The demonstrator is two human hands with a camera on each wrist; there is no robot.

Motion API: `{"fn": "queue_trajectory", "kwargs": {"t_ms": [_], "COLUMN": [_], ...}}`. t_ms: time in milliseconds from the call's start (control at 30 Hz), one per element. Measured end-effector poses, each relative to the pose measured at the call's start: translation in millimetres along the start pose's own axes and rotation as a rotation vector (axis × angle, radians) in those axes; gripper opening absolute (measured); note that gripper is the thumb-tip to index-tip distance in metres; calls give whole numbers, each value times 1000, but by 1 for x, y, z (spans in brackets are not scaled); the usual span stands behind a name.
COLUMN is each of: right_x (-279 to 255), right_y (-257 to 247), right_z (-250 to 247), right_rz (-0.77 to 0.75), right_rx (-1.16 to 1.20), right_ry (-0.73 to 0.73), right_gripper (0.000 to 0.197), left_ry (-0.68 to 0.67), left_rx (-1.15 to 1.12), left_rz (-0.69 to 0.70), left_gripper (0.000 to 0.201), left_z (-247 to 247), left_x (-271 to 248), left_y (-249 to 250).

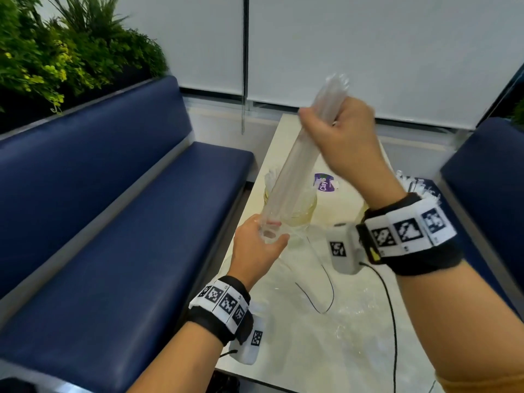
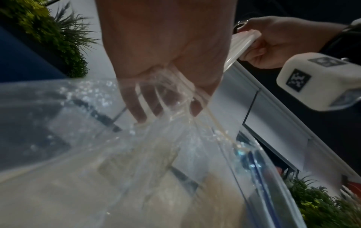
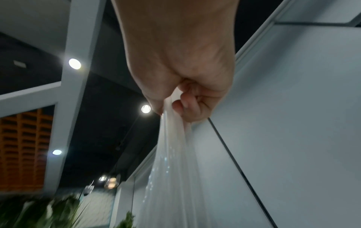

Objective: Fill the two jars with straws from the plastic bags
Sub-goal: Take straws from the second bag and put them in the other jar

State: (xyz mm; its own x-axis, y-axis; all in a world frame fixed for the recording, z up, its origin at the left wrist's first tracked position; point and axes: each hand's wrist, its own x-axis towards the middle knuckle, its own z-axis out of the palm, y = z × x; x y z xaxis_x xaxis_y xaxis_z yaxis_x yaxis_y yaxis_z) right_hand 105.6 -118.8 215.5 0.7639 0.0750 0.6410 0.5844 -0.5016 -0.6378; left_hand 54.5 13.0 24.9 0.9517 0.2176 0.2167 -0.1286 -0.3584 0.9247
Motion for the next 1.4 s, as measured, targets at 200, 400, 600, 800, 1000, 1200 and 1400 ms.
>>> {"fn": "queue_trajectory", "kwargs": {"t_ms": [200,400,600,800,1000,1200,1400], "right_x": [58,73,68,44,13,21,14], "right_y": [20,55,82,119,159,150,166], "right_z": [-11,35,61,73,84,81,88], "right_rz": [-24,-81,39,196,385,164,-56], "right_rx": [-33,-353,-493,-431,-410,-284,-568], "right_ry": [231,125,6,-152,-288,14,-356], "right_gripper": [39,34,18,27,38,83,29], "left_ry": [-5,-1,1,-14,-14,-32,-67], "left_rx": [-3,-31,-62,-70,-64,-57,-49], "left_rz": [-25,-34,-49,-56,-49,-42,-48], "left_gripper": [24,22,21,20,18,18,20], "left_z": [-6,-11,-17,-21,-21,-17,-13], "left_x": [-1,2,3,4,8,13,17], "left_y": [-6,-4,-6,-7,-6,-1,6]}}
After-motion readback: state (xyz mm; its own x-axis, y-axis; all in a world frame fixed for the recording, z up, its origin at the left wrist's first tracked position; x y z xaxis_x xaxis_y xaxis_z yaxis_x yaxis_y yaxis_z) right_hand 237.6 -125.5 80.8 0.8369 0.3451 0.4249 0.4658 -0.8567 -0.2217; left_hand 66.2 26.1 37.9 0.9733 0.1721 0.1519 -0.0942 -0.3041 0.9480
